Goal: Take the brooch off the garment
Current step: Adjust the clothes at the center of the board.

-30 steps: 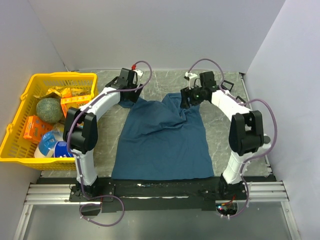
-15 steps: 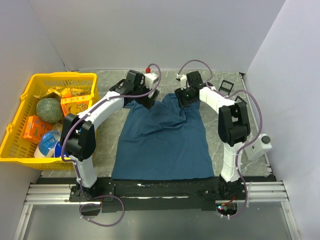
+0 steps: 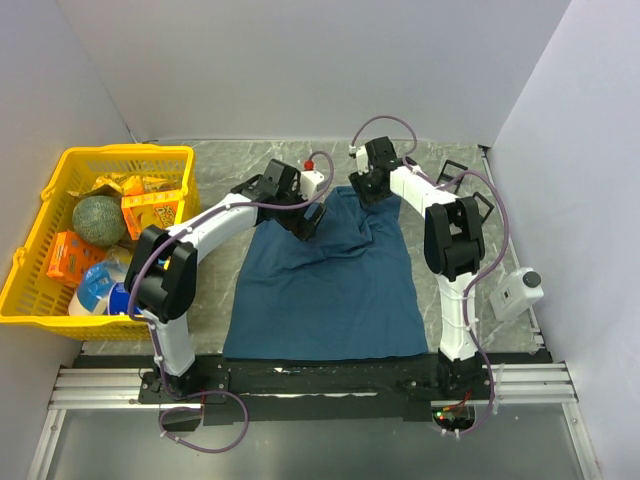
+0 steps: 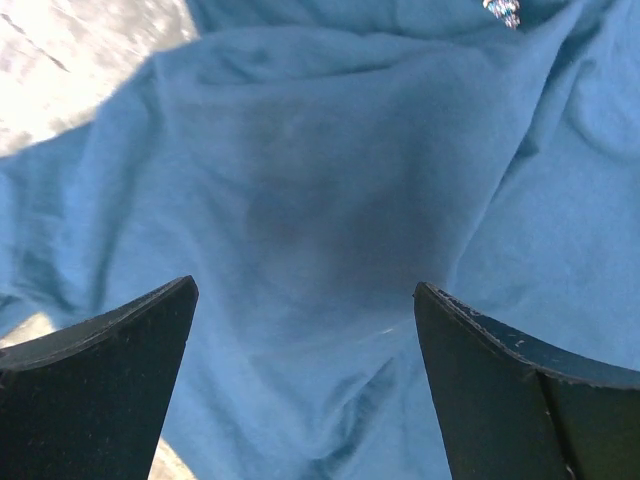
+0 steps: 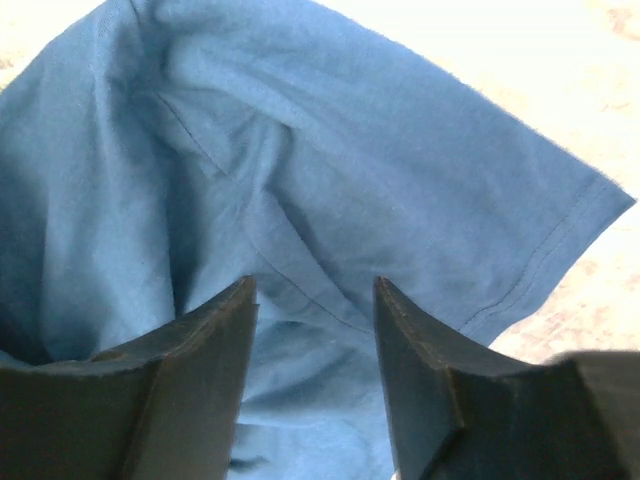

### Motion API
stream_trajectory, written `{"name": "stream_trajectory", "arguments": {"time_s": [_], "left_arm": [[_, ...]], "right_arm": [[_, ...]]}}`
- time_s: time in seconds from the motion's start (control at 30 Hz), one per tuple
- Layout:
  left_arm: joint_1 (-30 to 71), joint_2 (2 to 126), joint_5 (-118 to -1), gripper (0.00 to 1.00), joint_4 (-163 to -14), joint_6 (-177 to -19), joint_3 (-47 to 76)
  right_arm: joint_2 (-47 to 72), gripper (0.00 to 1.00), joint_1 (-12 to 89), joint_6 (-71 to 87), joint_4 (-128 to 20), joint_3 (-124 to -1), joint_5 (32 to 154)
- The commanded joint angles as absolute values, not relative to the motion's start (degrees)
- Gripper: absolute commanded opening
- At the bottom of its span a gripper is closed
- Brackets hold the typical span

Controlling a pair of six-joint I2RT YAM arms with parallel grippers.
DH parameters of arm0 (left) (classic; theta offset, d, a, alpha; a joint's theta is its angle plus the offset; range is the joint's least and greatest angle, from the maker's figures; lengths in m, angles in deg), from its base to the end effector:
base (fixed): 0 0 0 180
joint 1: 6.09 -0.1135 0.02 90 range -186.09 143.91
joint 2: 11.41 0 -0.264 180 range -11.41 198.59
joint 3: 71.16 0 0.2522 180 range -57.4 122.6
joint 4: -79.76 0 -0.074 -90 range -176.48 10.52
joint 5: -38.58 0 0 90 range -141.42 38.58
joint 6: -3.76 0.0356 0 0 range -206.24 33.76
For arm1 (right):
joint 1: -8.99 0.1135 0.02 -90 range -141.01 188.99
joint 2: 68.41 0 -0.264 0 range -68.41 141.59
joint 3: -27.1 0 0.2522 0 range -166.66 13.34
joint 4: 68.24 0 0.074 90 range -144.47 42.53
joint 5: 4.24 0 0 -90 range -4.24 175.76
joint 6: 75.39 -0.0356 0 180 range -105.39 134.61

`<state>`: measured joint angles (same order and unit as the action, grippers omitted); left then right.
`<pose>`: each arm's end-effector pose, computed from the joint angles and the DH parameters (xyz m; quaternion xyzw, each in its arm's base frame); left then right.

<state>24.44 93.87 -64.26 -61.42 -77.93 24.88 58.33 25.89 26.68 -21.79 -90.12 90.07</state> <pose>0.3501 -0.2157 0.2468 0.3463 0.8618 -0.1710 0.3289 0.4661 0.1444 0.1926 -0.2497 0.9224 0.0482 0.2906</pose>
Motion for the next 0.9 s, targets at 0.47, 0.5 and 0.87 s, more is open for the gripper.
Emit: {"name": "stream_trajectory", "arguments": {"time_s": [0.47, 0.5, 0.87], "left_arm": [[26.3, 95.0, -66.1, 0.96, -58.0, -75.8, 20.3], [26.3, 94.9, -66.1, 0.96, -58.1, -75.8, 20.1], [26.3, 95.6, -66.1, 0.96, -56.9, -75.5, 19.2]], "right_arm": [[58.4, 0.27, 26.4, 29.2, -17.2, -93.8, 91.8], [57.9, 0.33, 26.2, 29.4, -17.7, -93.3, 92.6], [63.1, 0.61, 28.6, 30.3, -13.1, -98.5, 91.5]]}}
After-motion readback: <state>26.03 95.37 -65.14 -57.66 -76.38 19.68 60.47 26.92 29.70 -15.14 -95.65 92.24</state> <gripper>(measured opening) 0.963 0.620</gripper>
